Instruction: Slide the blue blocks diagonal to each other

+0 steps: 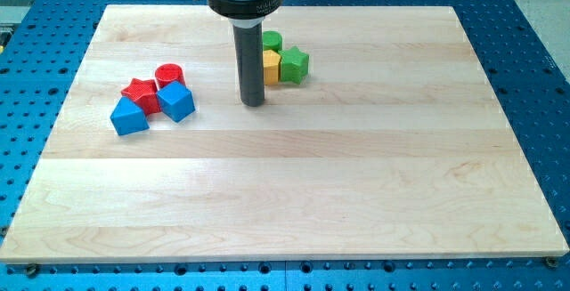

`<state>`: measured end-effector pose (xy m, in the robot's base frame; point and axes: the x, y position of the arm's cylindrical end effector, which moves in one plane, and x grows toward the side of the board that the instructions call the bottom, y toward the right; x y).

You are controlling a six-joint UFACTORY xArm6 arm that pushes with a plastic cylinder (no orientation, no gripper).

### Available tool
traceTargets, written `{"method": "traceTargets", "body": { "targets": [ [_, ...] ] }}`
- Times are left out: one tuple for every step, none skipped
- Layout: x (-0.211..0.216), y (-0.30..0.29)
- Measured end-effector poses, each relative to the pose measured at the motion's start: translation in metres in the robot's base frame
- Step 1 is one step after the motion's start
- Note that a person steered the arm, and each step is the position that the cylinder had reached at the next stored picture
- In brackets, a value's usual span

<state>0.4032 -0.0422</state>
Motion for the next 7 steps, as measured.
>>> {"method": "traceTargets", "body": {
  "targets": [
    [0.001,-0.001],
    [0.046,-0.011],
    [0.079,-0.098],
    [0.079,-0.196],
    [0.061,-0.205],
    [0.055,-0.165],
    [0.057,-0.166]
  ]
}}
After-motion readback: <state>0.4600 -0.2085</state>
